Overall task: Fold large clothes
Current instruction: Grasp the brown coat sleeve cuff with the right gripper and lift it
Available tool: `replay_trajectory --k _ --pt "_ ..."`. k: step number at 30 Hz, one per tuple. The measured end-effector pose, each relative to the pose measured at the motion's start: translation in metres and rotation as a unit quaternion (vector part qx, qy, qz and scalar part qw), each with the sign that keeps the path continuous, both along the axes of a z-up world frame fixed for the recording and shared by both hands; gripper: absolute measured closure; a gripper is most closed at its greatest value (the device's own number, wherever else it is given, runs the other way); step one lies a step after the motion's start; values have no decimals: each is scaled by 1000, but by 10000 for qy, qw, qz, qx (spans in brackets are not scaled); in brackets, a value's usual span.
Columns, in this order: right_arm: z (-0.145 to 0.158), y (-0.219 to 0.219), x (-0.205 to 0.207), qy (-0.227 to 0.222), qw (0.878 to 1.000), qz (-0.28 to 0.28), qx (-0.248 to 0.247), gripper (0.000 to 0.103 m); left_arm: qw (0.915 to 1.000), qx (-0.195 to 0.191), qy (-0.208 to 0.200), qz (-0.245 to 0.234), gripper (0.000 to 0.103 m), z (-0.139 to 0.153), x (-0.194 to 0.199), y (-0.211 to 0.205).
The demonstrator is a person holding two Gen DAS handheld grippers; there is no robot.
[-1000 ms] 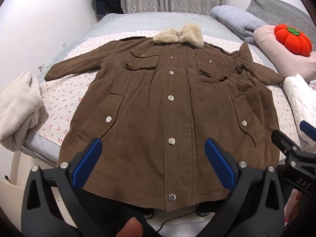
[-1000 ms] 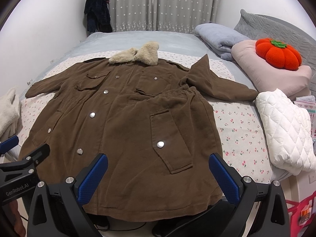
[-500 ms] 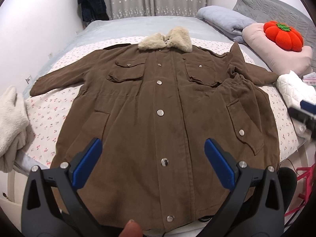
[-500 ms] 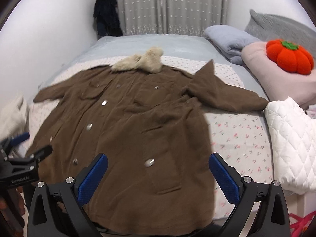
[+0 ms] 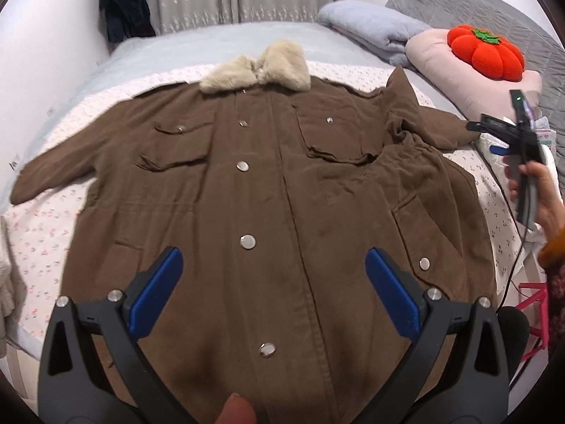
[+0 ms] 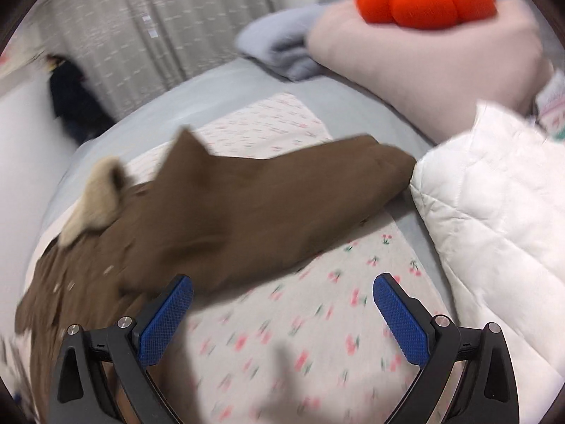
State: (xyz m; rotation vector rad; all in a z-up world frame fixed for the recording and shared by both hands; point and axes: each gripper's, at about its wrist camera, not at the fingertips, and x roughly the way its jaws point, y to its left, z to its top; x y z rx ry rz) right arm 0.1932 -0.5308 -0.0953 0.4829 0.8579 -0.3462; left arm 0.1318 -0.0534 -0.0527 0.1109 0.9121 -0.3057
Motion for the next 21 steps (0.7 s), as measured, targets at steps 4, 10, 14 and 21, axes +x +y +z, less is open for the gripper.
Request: replay_trajectory --k 4,10,14,21 --pt "-35 -20 28 84 9992 -253 295 0 9999 -11 69 146 0 -10 15 1" --pt "-61 -29 56 31 9988 -494 -49 0 9991 -206 353 101 0 -25 39 1" --pt "-61 -34 74 -146 9981 -487 -336 16 9985 -185 516 86 0 -40 51 -1" --pt "-2 -26 90 -30 9781 -147 -2074 96 9975 -346 609 125 0 -43 63 5"
